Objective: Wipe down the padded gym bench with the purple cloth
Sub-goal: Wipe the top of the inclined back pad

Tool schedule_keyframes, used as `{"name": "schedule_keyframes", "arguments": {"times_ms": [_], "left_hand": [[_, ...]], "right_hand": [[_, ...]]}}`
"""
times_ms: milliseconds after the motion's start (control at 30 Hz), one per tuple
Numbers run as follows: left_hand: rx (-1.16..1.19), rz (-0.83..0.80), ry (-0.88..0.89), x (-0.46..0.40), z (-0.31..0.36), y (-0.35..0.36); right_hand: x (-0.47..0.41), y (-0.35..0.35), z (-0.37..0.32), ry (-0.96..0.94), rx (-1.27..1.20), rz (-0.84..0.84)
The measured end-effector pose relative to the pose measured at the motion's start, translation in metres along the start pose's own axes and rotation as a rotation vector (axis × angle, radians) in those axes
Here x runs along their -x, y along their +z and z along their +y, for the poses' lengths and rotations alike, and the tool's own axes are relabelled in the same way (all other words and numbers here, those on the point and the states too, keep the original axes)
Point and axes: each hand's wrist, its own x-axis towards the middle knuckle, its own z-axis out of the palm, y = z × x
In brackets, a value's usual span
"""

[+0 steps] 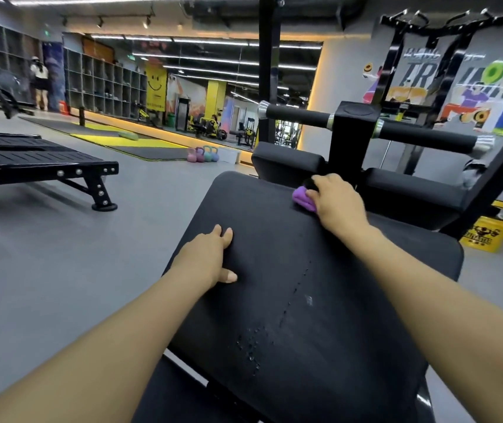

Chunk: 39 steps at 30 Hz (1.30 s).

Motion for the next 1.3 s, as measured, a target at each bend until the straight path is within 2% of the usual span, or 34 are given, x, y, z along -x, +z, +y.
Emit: {"name": "schedule_keyframes", "arguments": {"times_ms": [67, 167, 267, 300, 333, 400, 500, 633, 733, 833, 867, 933, 1000, 1033, 1100, 1200, 1300], "left_hand": [[-0.019, -0.001, -0.003, 0.0, 0.0, 0.0], [-0.015, -0.004, -0.013, 0.003, -0.001, 0.001], [-0.004, -0.014, -0.014, 0.005, -0.002, 0.0], [0.002, -0.012, -0.013, 0.005, -0.002, 0.0], [0.014, -0.01, -0.013, 0.005, -0.002, 0.001], [0.03, -0.008, -0.016, 0.004, -0.002, 0.002], [0.021, 0.01, -0.001, 0.001, -0.005, 0.004], [0.038, 0.041, 0.006, 0.003, -0.008, 0.007], [0.118, 0.072, 0.002, 0.015, -0.012, 0.013], [0.157, 0.064, 0.009, 0.034, -0.021, 0.025], [0.164, 0.051, 0.017, 0.041, -0.026, 0.03], [0.171, 0.024, 0.041, 0.05, -0.035, 0.04], [0.193, 0.036, 0.061, 0.053, -0.04, 0.047], [0.203, 0.05, 0.068, 0.054, -0.041, 0.049], [0.208, 0.068, 0.072, 0.053, -0.04, 0.051], [0.211, 0.059, 0.069, 0.054, -0.039, 0.051], [0.194, 0.048, 0.052, 0.056, -0.036, 0.048]], "right_hand": [[0.02, 0.013, -0.027, -0.118, -0.047, 0.013], [0.059, 0.024, -0.056, -0.367, -0.08, -0.085], [0.064, 0.012, -0.042, -0.481, -0.084, -0.176], [0.059, 0.008, -0.033, -0.494, -0.103, -0.146], [0.052, 0.006, -0.02, -0.48, -0.117, -0.081], [0.038, 0.002, 0.0, -0.325, -0.15, 0.049], [0.036, 0.014, -0.008, -0.144, -0.165, 0.112], [0.069, 0.042, -0.044, -0.294, -0.167, 0.085], [0.097, 0.041, -0.053, -0.41, -0.176, -0.022], [0.085, 0.018, -0.031, -0.481, -0.168, -0.158], [0.074, 0.012, -0.02, -0.458, -0.174, -0.124], [0.054, 0.003, 0.003, -0.251, -0.177, 0.009], [0.05, 0.005, 0.003, -0.048, -0.132, 0.072], [0.054, 0.009, -0.007, -0.029, -0.12, 0.098], [0.073, 0.02, -0.035, -0.094, -0.147, 0.117], [0.118, 0.042, -0.074, -0.306, -0.226, 0.038], [0.138, 0.03, -0.079, -0.462, -0.27, -0.087]]}}
